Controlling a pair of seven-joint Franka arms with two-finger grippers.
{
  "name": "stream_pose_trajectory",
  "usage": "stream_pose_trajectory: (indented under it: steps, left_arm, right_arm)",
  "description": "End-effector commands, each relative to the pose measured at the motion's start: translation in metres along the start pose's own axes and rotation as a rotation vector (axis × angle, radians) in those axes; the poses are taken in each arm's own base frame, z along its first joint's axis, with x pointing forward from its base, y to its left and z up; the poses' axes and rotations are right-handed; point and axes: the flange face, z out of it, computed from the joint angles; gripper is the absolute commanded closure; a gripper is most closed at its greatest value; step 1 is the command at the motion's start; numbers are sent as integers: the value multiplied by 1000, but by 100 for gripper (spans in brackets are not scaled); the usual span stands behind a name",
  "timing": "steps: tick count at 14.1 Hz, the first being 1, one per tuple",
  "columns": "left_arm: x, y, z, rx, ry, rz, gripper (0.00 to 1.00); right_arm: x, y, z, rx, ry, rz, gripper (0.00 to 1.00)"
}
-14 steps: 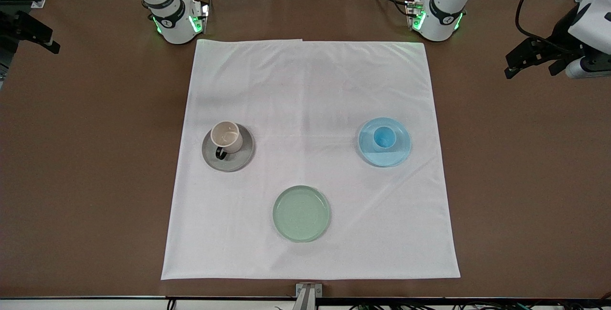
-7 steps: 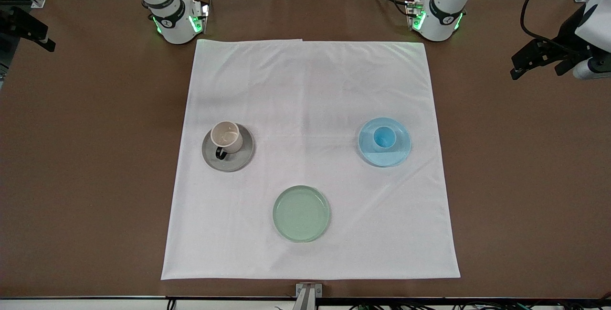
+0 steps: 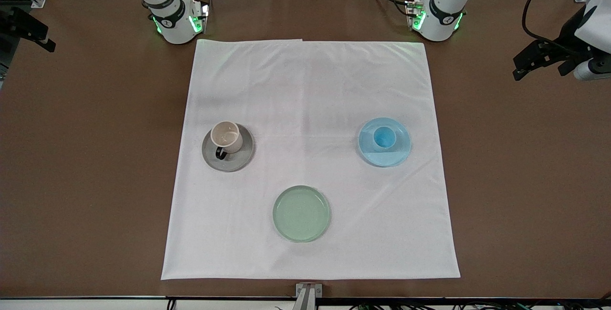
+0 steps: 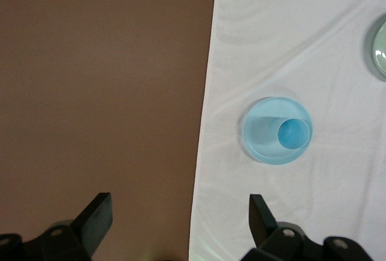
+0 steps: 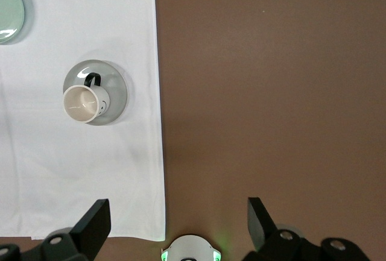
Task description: Place blue cup in blue plate and white mug in gray plate
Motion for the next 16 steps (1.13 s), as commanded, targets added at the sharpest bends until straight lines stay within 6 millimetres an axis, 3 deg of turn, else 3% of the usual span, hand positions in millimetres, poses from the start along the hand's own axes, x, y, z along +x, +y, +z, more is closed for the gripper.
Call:
stream_pose_trajectory:
  steps: [1, 16]
  left_arm:
    - [0, 2, -1, 18, 2, 12, 0]
    - [0, 13, 4, 21, -12, 31, 0]
  right_arm:
    - [-1, 2, 0, -15, 3, -6, 0]
    - [1, 0, 2, -16, -9, -8, 0]
